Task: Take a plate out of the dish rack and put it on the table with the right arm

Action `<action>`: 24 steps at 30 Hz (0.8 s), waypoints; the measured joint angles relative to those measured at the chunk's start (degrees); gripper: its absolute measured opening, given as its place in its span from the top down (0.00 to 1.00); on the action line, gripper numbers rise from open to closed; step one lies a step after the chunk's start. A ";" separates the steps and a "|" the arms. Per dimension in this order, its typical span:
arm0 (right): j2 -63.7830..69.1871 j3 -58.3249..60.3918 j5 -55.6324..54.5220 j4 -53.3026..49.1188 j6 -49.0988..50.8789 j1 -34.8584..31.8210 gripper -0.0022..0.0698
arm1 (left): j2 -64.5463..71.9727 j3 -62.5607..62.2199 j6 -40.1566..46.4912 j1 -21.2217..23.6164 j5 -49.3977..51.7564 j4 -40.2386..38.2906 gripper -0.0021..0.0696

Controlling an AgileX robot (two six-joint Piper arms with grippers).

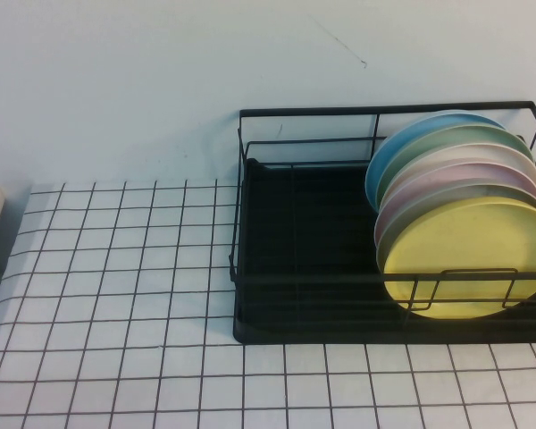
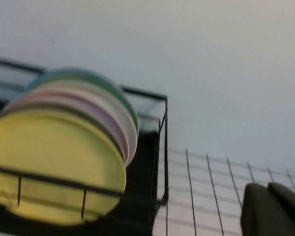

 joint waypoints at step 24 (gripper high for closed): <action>62.23 -28.24 14.88 34.99 -77.26 0.00 0.44 | 0.00 0.00 0.17 0.00 0.00 0.00 0.98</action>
